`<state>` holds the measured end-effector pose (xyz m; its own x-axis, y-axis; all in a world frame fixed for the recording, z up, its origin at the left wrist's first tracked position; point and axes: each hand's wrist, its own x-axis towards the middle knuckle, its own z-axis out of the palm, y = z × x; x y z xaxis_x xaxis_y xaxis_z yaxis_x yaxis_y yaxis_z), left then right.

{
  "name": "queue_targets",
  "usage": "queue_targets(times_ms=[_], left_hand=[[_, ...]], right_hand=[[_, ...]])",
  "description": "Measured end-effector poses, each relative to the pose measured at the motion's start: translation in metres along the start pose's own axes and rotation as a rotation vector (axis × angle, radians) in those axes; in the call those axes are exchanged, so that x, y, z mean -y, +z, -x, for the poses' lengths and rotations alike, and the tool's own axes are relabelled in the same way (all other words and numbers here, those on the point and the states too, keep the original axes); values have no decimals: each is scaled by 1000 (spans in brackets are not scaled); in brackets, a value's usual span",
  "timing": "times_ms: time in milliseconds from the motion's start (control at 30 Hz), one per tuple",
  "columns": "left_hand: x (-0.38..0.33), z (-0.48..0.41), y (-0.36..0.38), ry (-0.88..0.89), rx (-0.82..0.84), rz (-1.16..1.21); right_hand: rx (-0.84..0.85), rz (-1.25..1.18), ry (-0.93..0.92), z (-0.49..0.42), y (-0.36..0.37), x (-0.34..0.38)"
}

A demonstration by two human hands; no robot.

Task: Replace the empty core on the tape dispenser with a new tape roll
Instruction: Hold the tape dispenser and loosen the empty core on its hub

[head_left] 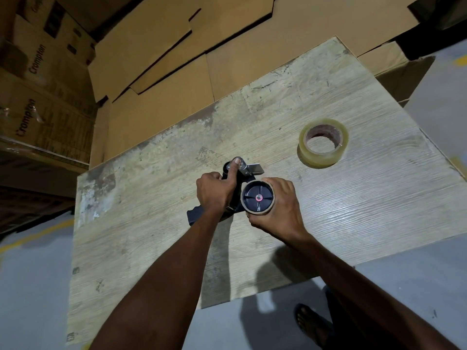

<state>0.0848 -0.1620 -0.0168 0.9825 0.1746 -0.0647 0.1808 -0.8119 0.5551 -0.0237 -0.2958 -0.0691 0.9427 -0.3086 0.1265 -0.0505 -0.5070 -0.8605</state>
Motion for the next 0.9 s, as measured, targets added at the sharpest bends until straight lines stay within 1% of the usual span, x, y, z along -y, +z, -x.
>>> queue_targets(times_ms=[100,167,233,433,533,633,700,833,900], left_hand=[[0,1,-1,0,3,3],[0,1,-1,7,3,2],[0,1,-1,17,8,2],[-1,0,-1,23,15,-23],[0,1,-3,38,19,-39],[2,-1,-4,40,13,-34],[3,-3,-5,33,8,-25],[1,-1,-1,23,10,-14],[1,0,1,12,7,-21]], right_hand=[[-80,86,124,11,7,5],[-93,157,197,15,12,10],[-90,209,218,14,14,9],[-75,255,161,6,12,-1],[-68,178,79,6,10,-3],[-97,70,-8,8,8,-4],[-111,54,-17,8,8,-2],[-57,60,9,8,8,-4],[-3,43,21,7,-1,-3]])
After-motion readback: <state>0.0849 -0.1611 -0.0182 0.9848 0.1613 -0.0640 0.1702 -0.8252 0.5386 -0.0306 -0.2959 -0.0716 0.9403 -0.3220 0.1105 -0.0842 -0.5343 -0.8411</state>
